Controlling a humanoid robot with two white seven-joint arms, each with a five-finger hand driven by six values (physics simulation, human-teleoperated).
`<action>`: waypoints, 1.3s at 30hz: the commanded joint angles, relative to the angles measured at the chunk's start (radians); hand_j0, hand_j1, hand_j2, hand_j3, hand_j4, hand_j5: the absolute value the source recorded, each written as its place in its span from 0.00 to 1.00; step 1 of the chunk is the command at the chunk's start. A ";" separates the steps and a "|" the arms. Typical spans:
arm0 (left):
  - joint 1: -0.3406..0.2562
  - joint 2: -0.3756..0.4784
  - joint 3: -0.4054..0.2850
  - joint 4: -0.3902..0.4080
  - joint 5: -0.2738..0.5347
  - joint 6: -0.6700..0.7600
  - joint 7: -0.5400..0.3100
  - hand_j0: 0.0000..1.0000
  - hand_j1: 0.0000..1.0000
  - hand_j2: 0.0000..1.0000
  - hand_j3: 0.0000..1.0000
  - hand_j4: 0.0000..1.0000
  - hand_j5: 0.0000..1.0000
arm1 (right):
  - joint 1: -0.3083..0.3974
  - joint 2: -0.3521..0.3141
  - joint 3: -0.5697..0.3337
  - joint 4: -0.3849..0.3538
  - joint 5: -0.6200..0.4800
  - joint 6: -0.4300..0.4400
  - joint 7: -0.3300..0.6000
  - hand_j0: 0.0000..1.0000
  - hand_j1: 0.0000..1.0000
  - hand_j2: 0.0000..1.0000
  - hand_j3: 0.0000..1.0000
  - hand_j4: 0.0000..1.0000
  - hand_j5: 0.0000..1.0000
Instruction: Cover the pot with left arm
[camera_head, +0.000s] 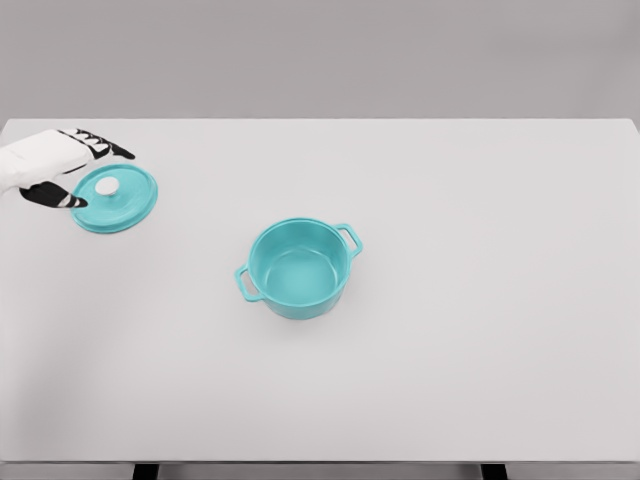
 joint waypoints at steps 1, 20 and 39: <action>0.000 -0.009 -0.004 0.029 0.008 0.002 0.000 0.84 0.84 0.84 0.84 0.84 0.84 | 0.000 0.000 0.000 0.000 0.000 0.000 0.000 1.00 1.00 1.00 1.00 1.00 1.00; -0.066 -0.105 -0.033 0.205 -0.018 0.002 0.000 0.78 0.78 0.78 0.78 0.78 0.78 | 0.000 0.000 0.000 0.000 -0.001 0.000 0.000 1.00 1.00 1.00 1.00 1.00 1.00; -0.132 -0.159 -0.033 0.340 -0.074 0.002 -0.001 0.78 0.78 0.78 0.78 0.78 0.78 | 0.000 0.000 0.000 0.000 0.000 0.000 0.000 1.00 1.00 1.00 1.00 1.00 1.00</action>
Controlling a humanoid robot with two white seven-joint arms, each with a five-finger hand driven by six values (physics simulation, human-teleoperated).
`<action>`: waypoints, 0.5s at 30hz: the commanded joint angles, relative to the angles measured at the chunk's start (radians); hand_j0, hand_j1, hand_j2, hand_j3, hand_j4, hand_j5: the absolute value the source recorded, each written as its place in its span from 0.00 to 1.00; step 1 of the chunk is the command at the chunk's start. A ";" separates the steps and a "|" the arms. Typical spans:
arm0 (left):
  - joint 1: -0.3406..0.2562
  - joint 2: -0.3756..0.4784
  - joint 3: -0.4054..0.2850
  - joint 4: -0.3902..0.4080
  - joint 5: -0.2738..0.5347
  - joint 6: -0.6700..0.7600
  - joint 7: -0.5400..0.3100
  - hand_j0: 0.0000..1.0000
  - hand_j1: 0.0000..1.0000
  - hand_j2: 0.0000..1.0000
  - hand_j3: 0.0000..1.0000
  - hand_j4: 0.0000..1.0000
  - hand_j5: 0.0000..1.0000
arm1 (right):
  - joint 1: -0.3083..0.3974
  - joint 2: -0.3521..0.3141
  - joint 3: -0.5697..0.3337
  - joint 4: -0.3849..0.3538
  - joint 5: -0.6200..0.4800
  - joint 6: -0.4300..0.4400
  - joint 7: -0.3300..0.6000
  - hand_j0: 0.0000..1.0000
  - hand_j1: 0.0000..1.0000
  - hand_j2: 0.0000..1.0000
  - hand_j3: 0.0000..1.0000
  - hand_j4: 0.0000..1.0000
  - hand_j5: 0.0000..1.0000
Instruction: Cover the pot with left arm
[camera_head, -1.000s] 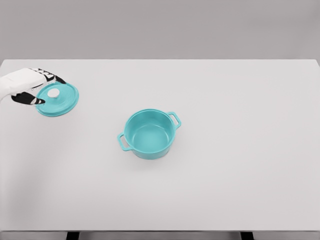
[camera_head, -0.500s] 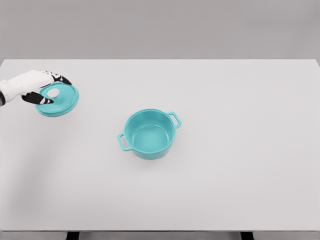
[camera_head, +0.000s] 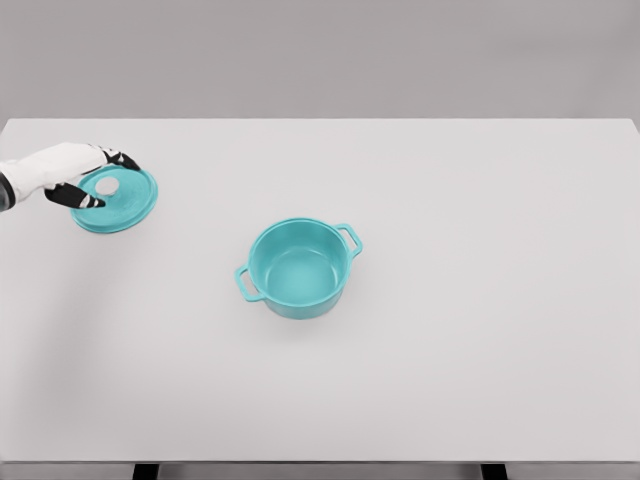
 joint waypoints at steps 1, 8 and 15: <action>0.000 -0.002 0.002 0.007 0.003 0.002 0.000 0.78 0.78 0.78 0.78 0.78 0.78 | 0.000 0.000 0.000 0.000 0.000 0.000 0.000 1.00 1.00 1.00 1.00 1.00 1.00; -0.002 -0.011 0.000 0.024 0.003 0.002 0.000 0.77 0.77 0.77 0.77 0.77 0.77 | 0.000 0.000 0.000 0.000 0.000 0.000 0.000 1.00 1.00 1.00 1.00 1.00 1.00; -0.003 -0.012 0.002 0.024 -0.011 0.002 0.002 0.77 0.77 0.77 0.77 0.77 0.77 | 0.000 0.000 0.000 0.000 0.000 0.000 0.000 1.00 1.00 1.00 1.00 1.00 1.00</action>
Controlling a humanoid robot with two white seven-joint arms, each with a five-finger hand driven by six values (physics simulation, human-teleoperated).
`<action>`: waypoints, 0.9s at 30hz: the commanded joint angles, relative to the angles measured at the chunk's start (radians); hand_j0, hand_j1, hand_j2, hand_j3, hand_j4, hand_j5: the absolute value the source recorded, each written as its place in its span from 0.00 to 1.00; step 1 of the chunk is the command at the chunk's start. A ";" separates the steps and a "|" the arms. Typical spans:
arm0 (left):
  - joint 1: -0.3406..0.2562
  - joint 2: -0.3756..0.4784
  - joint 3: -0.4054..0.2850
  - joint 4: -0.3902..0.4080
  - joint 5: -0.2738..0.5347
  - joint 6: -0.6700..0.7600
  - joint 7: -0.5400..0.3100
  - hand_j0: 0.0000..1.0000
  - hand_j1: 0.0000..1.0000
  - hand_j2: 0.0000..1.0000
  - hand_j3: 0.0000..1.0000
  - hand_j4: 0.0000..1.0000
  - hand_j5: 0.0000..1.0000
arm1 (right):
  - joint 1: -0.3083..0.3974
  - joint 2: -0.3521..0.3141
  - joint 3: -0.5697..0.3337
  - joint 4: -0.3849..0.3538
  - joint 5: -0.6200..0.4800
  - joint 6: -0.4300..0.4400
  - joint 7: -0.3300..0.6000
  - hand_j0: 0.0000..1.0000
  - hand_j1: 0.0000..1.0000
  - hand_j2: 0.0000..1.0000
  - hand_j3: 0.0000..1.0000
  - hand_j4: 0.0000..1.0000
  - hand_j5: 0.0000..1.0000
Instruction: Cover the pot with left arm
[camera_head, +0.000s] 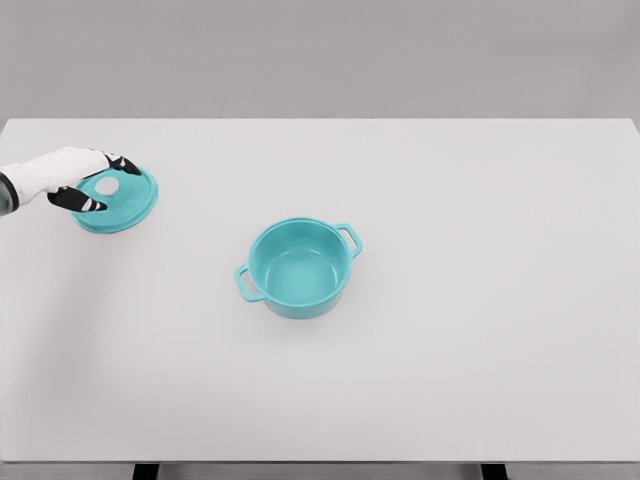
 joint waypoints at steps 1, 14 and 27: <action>0.000 0.000 0.002 0.000 0.004 0.002 0.000 0.76 0.76 0.76 0.76 0.76 0.76 | 0.000 0.000 0.000 0.000 -0.001 0.000 0.000 1.00 1.00 1.00 1.00 1.00 1.00; -0.021 0.000 0.000 0.028 -0.033 0.002 0.002 0.74 0.74 0.74 0.74 0.74 0.74 | 0.000 0.000 0.000 0.000 0.000 0.000 0.000 1.00 1.00 1.00 1.00 1.00 1.00; -0.028 -0.021 0.000 0.052 -0.040 0.002 0.002 0.70 0.70 0.70 0.70 0.70 0.70 | 0.000 0.000 0.000 0.000 0.000 0.000 0.000 1.00 1.00 1.00 1.00 1.00 1.00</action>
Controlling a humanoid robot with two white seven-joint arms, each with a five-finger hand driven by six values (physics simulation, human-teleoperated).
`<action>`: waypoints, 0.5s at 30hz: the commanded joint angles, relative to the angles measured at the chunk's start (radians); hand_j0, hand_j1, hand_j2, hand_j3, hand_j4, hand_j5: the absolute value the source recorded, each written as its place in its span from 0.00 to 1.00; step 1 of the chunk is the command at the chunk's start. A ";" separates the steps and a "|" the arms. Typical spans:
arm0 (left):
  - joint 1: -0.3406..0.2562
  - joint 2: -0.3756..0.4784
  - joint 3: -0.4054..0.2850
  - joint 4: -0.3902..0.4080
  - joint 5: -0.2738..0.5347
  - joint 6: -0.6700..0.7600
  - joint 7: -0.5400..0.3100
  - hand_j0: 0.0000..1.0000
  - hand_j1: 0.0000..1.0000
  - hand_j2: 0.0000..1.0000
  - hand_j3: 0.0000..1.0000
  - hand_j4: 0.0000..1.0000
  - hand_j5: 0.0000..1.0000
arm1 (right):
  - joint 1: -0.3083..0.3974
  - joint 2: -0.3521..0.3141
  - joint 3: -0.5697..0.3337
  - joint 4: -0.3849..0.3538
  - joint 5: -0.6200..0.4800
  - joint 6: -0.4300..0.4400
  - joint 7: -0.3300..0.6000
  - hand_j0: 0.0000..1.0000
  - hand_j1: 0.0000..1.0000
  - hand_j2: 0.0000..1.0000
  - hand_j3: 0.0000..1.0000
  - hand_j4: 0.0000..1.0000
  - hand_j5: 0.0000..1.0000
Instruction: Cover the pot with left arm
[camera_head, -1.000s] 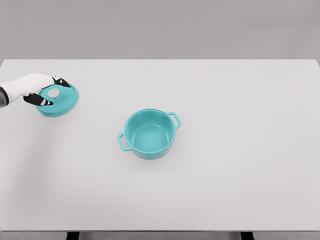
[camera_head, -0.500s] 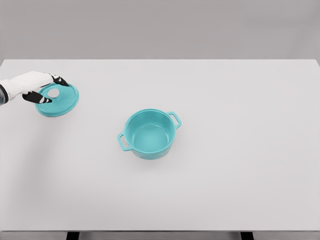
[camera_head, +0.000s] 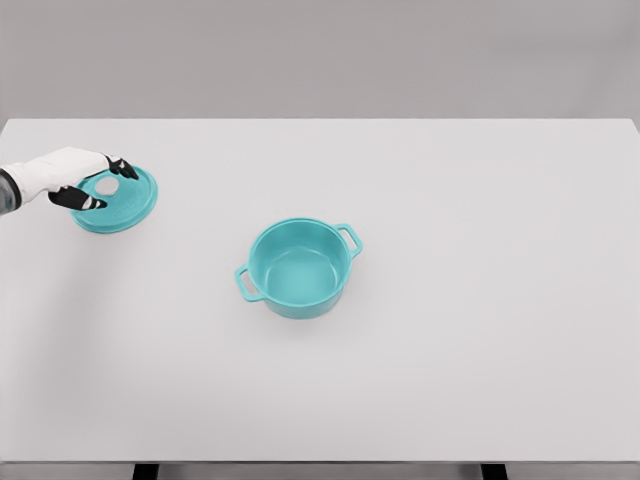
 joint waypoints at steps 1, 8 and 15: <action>0.000 -0.001 0.003 0.002 0.006 0.002 0.001 0.70 0.70 0.70 0.70 0.70 0.70 | 0.000 0.000 0.000 0.000 0.000 0.000 0.000 1.00 1.00 1.00 1.00 1.00 1.00; 0.000 -0.001 0.001 0.013 0.006 0.002 0.001 0.67 0.67 0.67 0.67 0.67 0.67 | 0.000 0.000 0.000 0.000 0.000 0.000 0.000 1.00 1.00 1.00 1.00 1.00 1.00; 0.000 -0.001 0.003 0.013 0.006 0.002 0.001 0.60 0.60 0.60 0.60 0.60 0.60 | 0.000 0.000 0.000 0.000 0.000 0.000 0.000 1.00 1.00 1.00 1.00 1.00 1.00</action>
